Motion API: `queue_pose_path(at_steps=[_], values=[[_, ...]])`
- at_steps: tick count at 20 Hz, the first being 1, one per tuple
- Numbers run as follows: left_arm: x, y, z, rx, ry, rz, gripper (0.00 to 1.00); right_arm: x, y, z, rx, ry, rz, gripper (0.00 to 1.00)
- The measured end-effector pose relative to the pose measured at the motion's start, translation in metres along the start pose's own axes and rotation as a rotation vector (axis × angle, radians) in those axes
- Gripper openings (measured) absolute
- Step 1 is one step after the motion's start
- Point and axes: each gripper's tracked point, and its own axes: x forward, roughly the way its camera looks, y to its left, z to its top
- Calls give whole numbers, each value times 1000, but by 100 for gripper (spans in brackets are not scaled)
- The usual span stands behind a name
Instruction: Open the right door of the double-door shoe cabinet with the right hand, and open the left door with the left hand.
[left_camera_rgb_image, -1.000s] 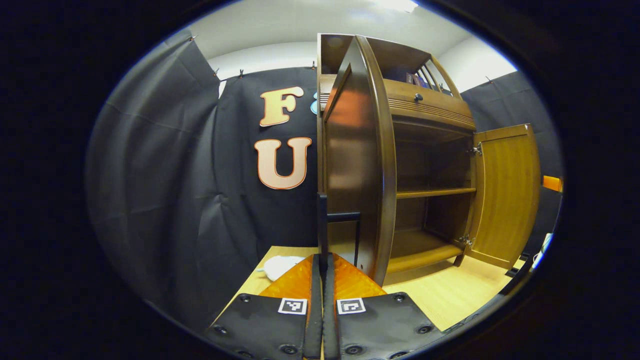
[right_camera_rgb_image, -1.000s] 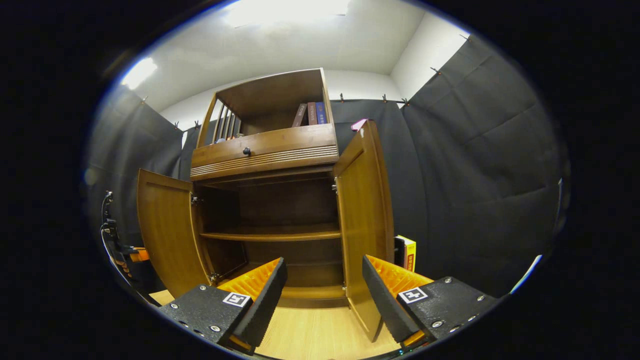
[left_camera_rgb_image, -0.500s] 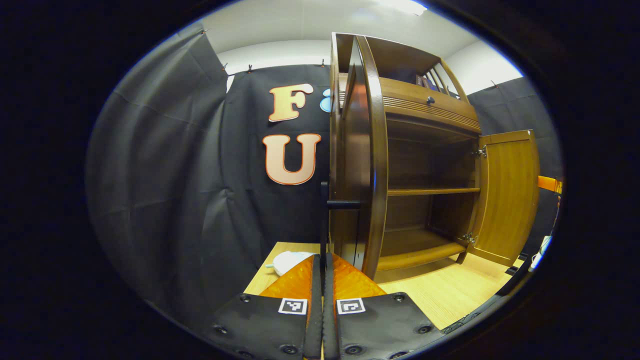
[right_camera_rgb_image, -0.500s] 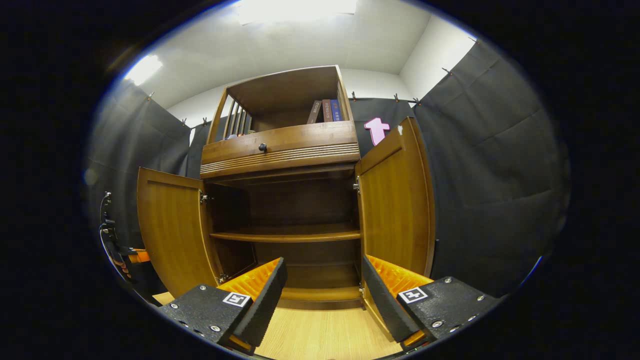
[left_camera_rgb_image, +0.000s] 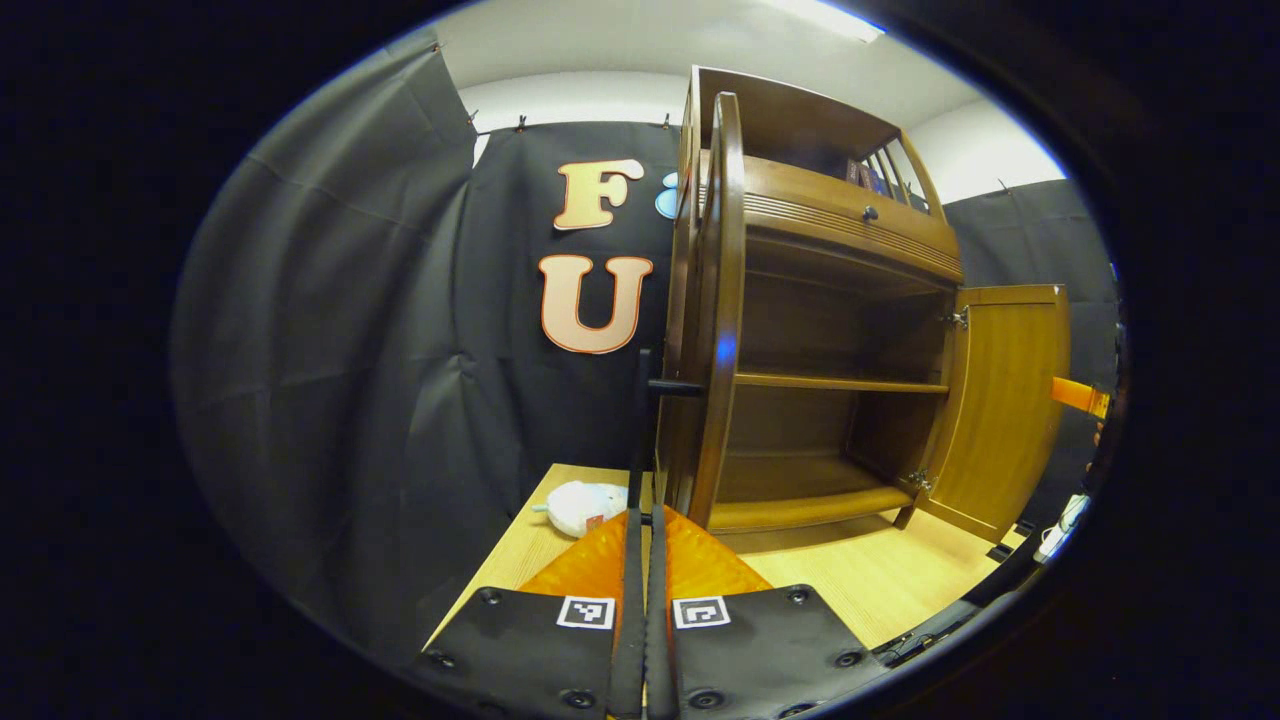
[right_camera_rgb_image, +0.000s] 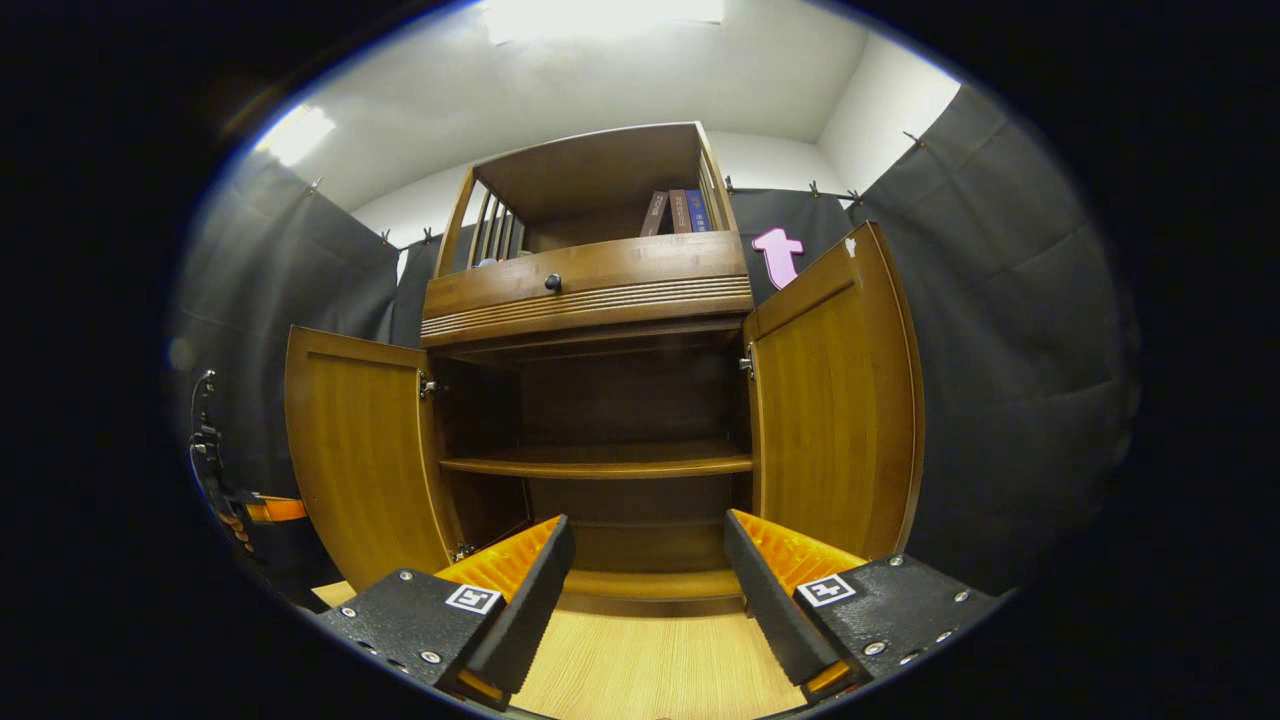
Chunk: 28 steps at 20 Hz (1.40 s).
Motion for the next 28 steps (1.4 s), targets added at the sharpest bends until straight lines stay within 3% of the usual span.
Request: queue_pose_path(at_steps=[8, 13, 18, 23, 28], values=[[1, 12, 19, 32, -59, 116, 8, -8, -16, 13, -8, 1, -10, 92], [2, -6, 25, -20, -70, 80, 49, -15, -33, 39, -41, -34, -35, 92], [6, -4, 33, -26, -102, 110, 84, -16, -32, 53, -84, -36, -30, 92], [7, 0, 34, -17, -99, 137, 98, -10, -29, 49, -92, -11, -18, 92], [11, 6, 37, -7, -114, 166, 96, 0, -30, 43, -90, 4, -15, 92]])
